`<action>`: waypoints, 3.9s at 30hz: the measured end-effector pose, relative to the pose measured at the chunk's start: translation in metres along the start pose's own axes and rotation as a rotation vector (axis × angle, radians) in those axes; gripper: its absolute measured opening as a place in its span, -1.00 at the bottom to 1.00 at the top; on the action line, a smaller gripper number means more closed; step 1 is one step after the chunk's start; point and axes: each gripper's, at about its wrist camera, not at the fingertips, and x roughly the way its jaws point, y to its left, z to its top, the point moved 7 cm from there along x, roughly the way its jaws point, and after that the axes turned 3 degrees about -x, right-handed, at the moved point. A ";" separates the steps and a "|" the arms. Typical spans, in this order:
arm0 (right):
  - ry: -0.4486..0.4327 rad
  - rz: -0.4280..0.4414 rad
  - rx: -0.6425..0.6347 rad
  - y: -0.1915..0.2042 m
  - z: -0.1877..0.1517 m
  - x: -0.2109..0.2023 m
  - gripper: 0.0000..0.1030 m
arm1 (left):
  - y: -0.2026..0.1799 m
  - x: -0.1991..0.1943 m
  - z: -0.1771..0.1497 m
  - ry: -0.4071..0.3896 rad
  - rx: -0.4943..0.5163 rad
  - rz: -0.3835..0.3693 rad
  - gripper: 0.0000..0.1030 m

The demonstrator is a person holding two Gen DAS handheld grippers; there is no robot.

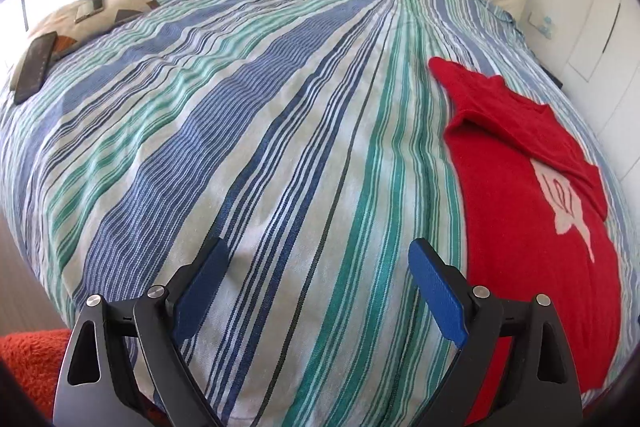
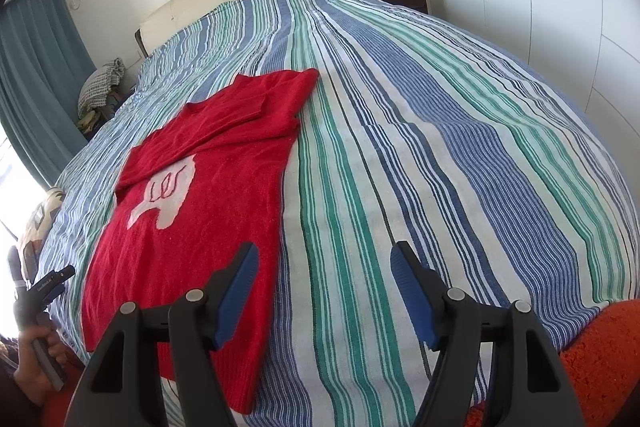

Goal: Fold small clothes

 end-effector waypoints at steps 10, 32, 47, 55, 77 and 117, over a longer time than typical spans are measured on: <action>0.005 -0.011 0.019 -0.006 -0.002 -0.001 0.35 | 0.010 0.001 -0.001 0.007 -0.038 0.004 0.80; 0.012 -0.011 0.032 -0.008 -0.003 0.000 0.35 | 0.012 0.004 -0.001 0.008 -0.041 0.010 0.80; 0.011 -0.012 0.032 -0.008 -0.003 0.001 0.35 | 0.015 0.004 -0.002 0.010 -0.051 0.012 0.80; 0.013 -0.012 0.031 -0.008 -0.003 0.002 0.35 | 0.015 0.004 -0.003 0.013 -0.048 0.015 0.80; 0.375 0.287 0.060 0.049 -0.069 0.015 0.35 | -0.088 -0.030 -0.091 0.419 0.108 -0.443 0.51; 0.061 0.278 -0.017 0.080 0.223 0.213 -0.40 | -0.181 0.122 0.205 0.100 0.021 -0.365 0.10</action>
